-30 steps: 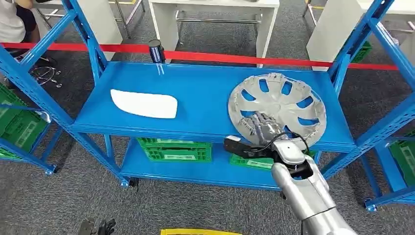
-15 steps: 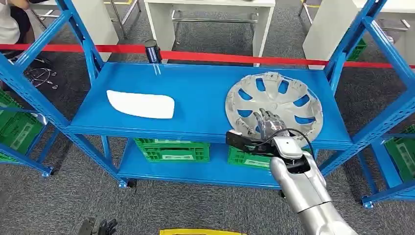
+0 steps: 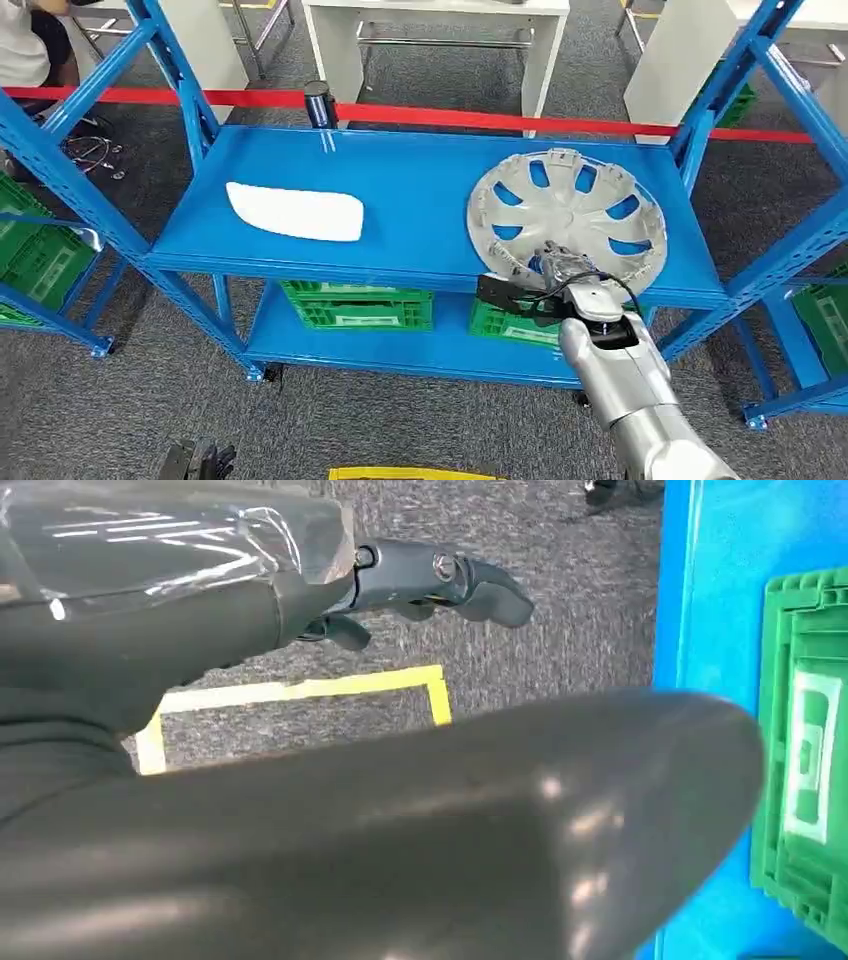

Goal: Take the parts from the cabinet and place them on the table.

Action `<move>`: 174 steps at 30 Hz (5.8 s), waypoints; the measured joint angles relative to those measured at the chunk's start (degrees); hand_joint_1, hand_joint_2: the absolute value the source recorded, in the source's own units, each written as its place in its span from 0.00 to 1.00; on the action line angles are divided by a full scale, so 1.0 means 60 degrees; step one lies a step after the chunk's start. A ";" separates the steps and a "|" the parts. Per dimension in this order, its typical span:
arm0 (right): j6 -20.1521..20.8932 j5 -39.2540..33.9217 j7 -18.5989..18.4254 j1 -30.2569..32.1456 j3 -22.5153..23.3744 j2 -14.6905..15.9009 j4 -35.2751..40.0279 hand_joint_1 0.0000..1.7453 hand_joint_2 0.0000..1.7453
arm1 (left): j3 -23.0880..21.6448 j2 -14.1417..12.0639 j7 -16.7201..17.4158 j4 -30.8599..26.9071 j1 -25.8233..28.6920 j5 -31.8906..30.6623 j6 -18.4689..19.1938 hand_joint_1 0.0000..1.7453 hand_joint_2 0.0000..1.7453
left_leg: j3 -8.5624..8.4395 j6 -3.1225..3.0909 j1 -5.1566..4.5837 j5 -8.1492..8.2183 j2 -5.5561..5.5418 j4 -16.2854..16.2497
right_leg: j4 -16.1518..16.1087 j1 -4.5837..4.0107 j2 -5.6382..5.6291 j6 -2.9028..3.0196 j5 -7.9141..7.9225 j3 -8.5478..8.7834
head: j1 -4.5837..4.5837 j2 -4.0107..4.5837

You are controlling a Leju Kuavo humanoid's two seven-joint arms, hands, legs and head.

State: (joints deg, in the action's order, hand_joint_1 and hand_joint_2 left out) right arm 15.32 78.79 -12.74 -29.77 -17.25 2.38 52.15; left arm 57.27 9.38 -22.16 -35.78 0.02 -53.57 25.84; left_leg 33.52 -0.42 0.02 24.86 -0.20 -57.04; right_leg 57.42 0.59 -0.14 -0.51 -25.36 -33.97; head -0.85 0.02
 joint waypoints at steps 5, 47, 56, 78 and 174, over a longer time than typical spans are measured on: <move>-0.0105 0.0099 -0.0058 -0.0176 0.0197 -0.0069 -0.0307 0.00 1.00 | -0.0106 -0.0091 -0.0004 0.0154 -0.0033 0.0073 -0.0044 0.00 0.00 | 0.0765 0.0256 0.0093 0.0997 0.0008 -0.1693 | -0.0046 0.0119 0.0011 0.0207 0.0023 0.0060 | -0.0047 0.0000; -0.1588 0.1130 0.0025 0.0154 0.0834 -0.0710 -0.0718 1.00 1.00 | -0.0485 0.0266 0.0401 -0.1147 0.0387 0.0539 0.0302 0.00 0.00 | -0.0330 0.0080 0.0033 0.0248 0.0005 0.0090 | -0.0225 0.0004 0.0012 0.0045 0.0246 0.0080 | -0.0033 0.0000; -0.1960 0.1403 0.0565 0.0735 0.1780 -0.0961 0.0133 1.00 1.00 | -0.0231 0.0683 0.0244 -0.2023 0.0529 0.0317 0.0415 0.00 0.00 | -0.0356 -0.0211 0.0063 0.0078 0.0001 0.0223 | 0.2648 0.0047 0.0018 -0.0077 -0.0835 -0.1359 | 0.0029 0.0000; -0.2114 -0.4380 0.3379 0.2489 0.3330 -0.1967 0.7509 1.00 1.00 | 0.0848 0.1199 -0.0397 -0.3143 0.0476 -0.0360 0.0932 0.00 0.00 | -0.0017 -0.0104 -0.0027 0.0247 0.0014 -0.0052 | -0.0078 -0.0016 -0.0115 0.0092 0.0129 -0.0112 | -0.0018 0.0000; 0.1687 -1.6815 0.5275 0.3176 -0.0397 0.1523 1.1835 1.00 1.00 | 0.2225 0.1828 0.0240 -0.4812 0.1063 -0.0542 0.2787 0.00 0.00 | -0.0807 -0.0389 -0.0005 0.0362 0.0084 0.0380 | 0.0652 0.0103 0.0040 -0.0051 -0.0291 -0.0813 | 0.0040 -0.0004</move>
State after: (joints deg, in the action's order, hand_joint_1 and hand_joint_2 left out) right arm 25.44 -22.10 18.91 -10.72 -19.63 11.52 123.16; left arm 70.62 20.35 -20.72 -64.65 6.40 -56.83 42.56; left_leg 28.67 -2.75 -0.01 27.04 0.31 -54.76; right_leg 61.33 1.21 0.09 -0.81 -27.11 -38.85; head -0.61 0.00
